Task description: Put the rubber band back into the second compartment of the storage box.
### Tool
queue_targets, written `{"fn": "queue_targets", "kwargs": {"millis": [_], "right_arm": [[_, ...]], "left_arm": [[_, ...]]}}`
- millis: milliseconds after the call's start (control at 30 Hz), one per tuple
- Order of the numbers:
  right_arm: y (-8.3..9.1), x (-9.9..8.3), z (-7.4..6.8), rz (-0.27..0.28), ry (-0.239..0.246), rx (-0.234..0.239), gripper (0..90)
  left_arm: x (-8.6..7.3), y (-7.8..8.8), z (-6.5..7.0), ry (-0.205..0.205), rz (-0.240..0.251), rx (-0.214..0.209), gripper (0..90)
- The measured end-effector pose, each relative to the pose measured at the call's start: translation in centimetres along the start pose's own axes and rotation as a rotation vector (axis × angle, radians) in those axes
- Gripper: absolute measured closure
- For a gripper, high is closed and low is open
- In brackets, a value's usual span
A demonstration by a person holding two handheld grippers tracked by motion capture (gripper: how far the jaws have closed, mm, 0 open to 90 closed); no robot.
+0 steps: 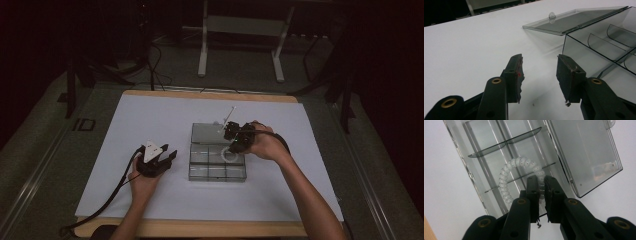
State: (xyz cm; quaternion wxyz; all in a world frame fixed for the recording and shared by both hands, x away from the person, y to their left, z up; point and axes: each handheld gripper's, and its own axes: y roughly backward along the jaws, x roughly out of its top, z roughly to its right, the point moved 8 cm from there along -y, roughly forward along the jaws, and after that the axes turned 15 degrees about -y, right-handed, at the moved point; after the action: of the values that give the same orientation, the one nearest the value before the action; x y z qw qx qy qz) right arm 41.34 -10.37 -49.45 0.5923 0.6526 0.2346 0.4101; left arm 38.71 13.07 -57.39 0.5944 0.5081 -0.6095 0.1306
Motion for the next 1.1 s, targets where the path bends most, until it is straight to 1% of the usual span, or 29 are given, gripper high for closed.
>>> {"fn": "queue_targets", "kwargs": {"millis": [133,167,567,900,1100], "right_arm": [[-0.1,0.2,0.1,0.009,-0.001,-0.003,82.5],[-0.1,0.3,0.1,0.009,-0.007,-0.003,82.5],[-0.5,0.8,0.1,0.012,-0.014,-0.004,82.5],[-0.8,1.2,0.3,0.013,-0.031,-0.008,82.5],[-1.1,1.5,0.3,0.007,-0.031,-0.011,82.5]], "left_arm": [[0.0,0.0,0.0,0.0,0.0,0.0,56.6],[0.0,0.0,0.0,0.0,0.0,0.0,56.6],[0.0,0.0,0.0,0.0,0.0,0.0,56.6],[0.0,0.0,0.0,0.0,0.0,-0.001,56.6],[0.0,0.0,0.0,0.0,-0.001,-0.001,56.5]]}}
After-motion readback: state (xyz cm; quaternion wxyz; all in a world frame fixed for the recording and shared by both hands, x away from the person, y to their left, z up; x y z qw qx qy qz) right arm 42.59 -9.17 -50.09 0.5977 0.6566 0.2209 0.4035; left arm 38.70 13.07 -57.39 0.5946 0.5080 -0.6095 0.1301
